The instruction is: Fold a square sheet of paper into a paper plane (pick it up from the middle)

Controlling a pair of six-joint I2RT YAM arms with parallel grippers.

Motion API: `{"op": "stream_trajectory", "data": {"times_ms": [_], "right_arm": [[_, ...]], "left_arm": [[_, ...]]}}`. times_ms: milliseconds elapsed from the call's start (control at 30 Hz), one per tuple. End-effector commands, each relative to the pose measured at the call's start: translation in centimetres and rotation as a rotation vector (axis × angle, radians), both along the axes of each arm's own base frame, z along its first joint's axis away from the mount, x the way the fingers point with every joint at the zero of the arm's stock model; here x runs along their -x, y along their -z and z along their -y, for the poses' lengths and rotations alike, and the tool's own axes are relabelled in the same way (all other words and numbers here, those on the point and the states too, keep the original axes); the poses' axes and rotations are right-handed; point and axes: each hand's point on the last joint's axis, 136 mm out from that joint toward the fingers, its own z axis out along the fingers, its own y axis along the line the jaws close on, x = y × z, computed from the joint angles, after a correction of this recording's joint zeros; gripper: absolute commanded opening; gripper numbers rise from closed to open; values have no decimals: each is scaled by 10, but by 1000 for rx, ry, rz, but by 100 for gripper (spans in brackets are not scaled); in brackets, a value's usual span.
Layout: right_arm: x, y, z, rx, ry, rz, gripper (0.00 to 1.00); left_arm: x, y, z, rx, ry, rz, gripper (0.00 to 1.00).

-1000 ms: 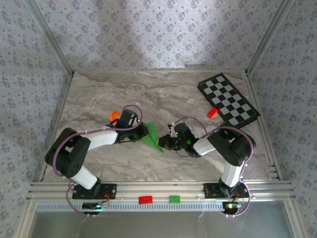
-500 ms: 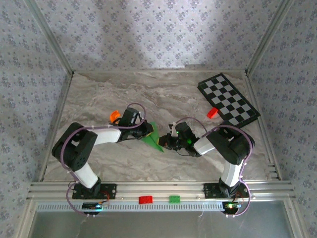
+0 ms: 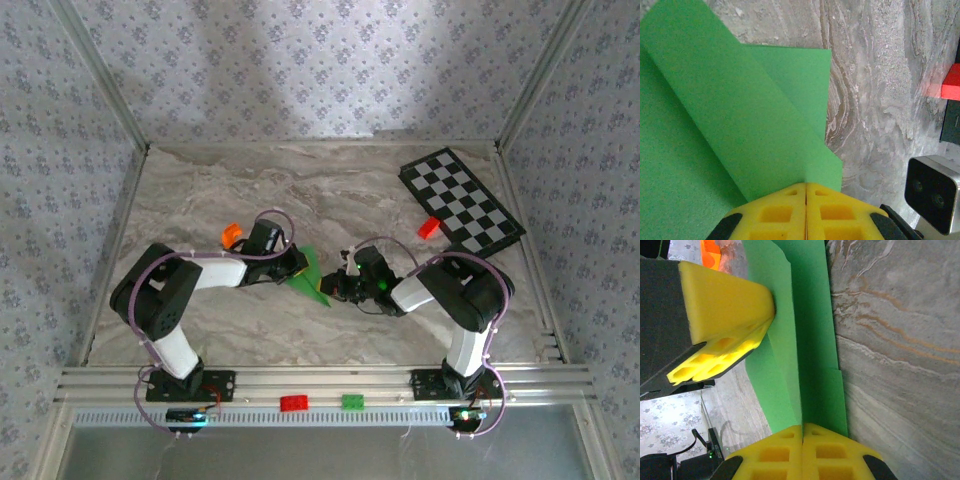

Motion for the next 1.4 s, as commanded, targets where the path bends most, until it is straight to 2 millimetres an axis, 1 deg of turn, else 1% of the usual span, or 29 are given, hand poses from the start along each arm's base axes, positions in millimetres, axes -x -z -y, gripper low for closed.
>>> {"op": "stream_trajectory", "data": {"times_ms": [0,233,467,633,700,1000,1100,1200,1267,1367], "right_arm": [[11,34,20,113,31,-112,3],[11,36,21,126,34,-124,3],[12,38,24,138,40,-132,3],[12,38,25,139,44,-132,3],[12,38,25,139,44,-133,3],[13,37,25,140,42,-133,4],[12,33,24,132,38,-129,7],[10,23,19,110,22,-115,12],[12,17,16,105,4,-110,16],[17,13,16,111,-17,-104,18]], "left_arm": [[-1,7,0,-20,-3,-13,8],[-2,6,5,-6,10,-18,9],[0,11,4,-17,14,-30,9],[1,9,9,-18,47,-21,9],[3,13,10,-30,57,-33,9],[16,37,-1,-93,54,-108,8],[19,42,-4,-113,57,-123,8],[21,44,-6,-124,58,-126,7],[22,45,-7,-127,60,-127,8],[22,45,-7,-126,63,-128,7]]}}
